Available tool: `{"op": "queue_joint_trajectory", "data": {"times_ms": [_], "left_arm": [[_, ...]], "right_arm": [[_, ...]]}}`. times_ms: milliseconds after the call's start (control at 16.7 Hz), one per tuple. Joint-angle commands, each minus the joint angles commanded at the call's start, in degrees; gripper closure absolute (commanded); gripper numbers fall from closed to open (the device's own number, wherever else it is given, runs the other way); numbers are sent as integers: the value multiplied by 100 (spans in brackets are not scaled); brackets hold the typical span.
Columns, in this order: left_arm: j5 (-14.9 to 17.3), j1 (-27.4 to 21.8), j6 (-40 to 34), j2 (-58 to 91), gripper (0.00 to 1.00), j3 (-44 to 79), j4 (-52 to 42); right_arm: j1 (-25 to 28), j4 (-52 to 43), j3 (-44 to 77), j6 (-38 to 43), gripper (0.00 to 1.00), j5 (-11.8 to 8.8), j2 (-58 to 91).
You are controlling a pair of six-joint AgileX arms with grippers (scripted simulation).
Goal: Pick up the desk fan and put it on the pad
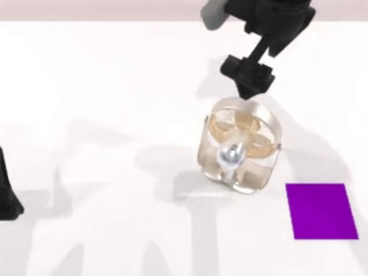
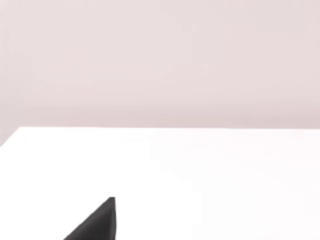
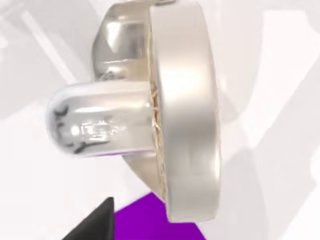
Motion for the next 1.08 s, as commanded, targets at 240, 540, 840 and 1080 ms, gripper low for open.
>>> {"op": "queue_joint_trajectory", "data": {"times_ms": [240,540,840,1080], "left_arm": [[0,0,0,0,0,0,0],[0,0,0,0,0,0,0],[0,0,0,0,0,0,0],[0,0,0,0,0,0,0]], "right_arm": [[225,-487,392,-243,0,22,604],[198,-475,382,-236,0,21,611],[224,69,-310,-249,0,20,425],[233,815,-1361,-240,0,17,194]]}}
